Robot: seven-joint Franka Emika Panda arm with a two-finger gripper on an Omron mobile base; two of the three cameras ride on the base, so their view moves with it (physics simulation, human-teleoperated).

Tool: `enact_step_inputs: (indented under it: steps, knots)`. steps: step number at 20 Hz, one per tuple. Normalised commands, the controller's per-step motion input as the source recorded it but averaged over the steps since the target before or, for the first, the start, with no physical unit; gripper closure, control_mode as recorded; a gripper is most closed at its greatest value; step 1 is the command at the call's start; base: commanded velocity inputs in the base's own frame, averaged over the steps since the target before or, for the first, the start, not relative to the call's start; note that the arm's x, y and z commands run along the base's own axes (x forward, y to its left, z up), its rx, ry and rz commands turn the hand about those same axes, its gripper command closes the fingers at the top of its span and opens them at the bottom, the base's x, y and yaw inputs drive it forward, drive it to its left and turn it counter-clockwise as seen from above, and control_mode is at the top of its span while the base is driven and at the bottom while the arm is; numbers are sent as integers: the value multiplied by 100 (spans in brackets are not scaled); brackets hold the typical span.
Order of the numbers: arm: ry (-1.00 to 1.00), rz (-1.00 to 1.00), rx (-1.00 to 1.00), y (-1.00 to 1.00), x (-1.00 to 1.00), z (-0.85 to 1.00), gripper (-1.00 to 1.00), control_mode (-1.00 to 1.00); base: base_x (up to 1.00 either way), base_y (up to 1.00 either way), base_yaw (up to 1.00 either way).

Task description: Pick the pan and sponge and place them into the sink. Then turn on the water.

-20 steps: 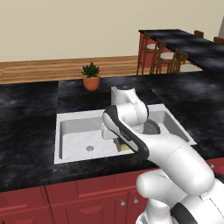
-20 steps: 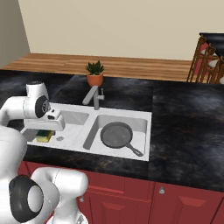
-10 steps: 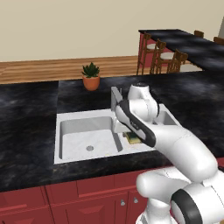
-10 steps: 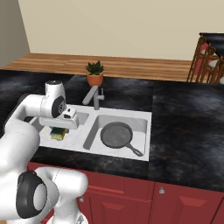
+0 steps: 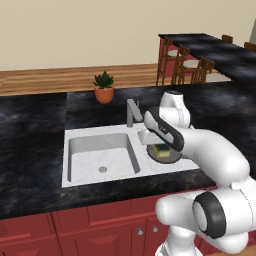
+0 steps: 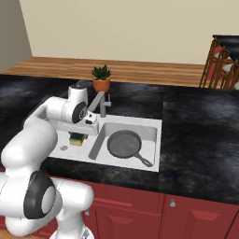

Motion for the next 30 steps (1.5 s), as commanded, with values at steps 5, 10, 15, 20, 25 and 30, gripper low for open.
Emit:
enact_step_inputs:
  steps: [5, 10, 15, 20, 25, 30]
  knots:
    - [1, 0, 5, -46, 32, 0, 100, -100, 0, 0, 0]
    - [1, 0, 5, -46, 28, -2, 100, -100, 0, 0, 0]
    - [1, 0, 4, -50, 19, -7, 100, -100, 0, 0, 0]
    - [0, 0, 3, -48, 19, -9, 100, -100, 0, 0, 0]
    - [0, 1, 3, -42, 24, -16, 100, -100, 0, 0, 0]
    - [-1, 3, 2, -33, 24, -20, 100, -100, 0, 0, 0]
